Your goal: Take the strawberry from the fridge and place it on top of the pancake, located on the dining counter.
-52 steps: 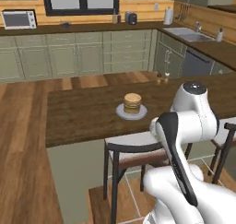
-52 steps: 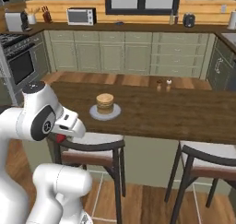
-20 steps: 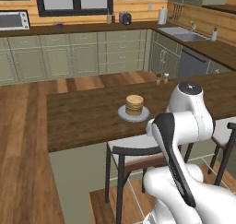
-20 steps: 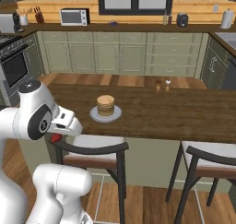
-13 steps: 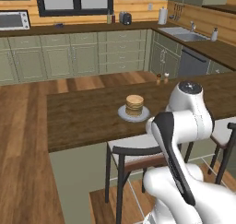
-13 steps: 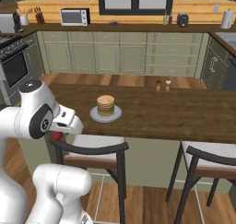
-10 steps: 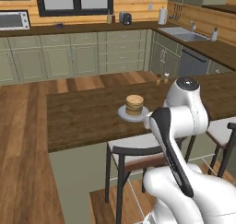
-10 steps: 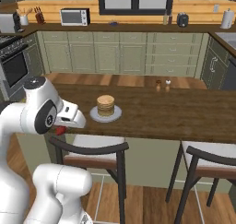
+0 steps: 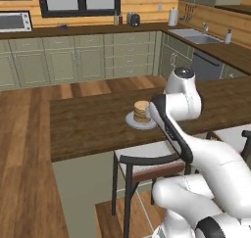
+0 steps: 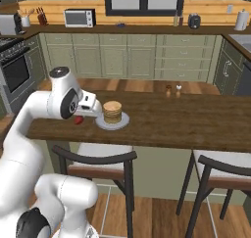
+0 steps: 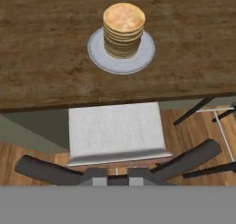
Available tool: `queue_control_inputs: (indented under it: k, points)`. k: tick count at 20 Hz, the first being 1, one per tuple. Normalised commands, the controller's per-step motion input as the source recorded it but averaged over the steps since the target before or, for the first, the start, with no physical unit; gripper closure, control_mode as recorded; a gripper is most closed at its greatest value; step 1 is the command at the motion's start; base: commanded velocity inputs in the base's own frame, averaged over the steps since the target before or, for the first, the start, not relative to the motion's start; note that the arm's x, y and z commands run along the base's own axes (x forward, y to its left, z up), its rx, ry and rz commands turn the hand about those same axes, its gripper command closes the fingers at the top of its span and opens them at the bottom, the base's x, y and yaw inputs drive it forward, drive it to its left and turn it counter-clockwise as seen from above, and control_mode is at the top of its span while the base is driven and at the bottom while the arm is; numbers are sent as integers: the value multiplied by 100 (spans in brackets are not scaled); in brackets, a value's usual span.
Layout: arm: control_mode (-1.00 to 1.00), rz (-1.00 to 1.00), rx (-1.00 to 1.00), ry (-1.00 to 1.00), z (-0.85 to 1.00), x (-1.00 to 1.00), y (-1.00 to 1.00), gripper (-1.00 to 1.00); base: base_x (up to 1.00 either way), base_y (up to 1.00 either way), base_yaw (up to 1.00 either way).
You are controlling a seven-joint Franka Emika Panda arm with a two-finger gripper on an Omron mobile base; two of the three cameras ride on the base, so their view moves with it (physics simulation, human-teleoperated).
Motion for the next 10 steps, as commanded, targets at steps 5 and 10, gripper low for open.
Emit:
queue_control_inputs:
  k: [5,10]
  points:
    - [-100,-3,0,7,2,100,-24,100,0,0,0]
    - [-100,-3,0,4,3,100,-9,100,0,0,0]
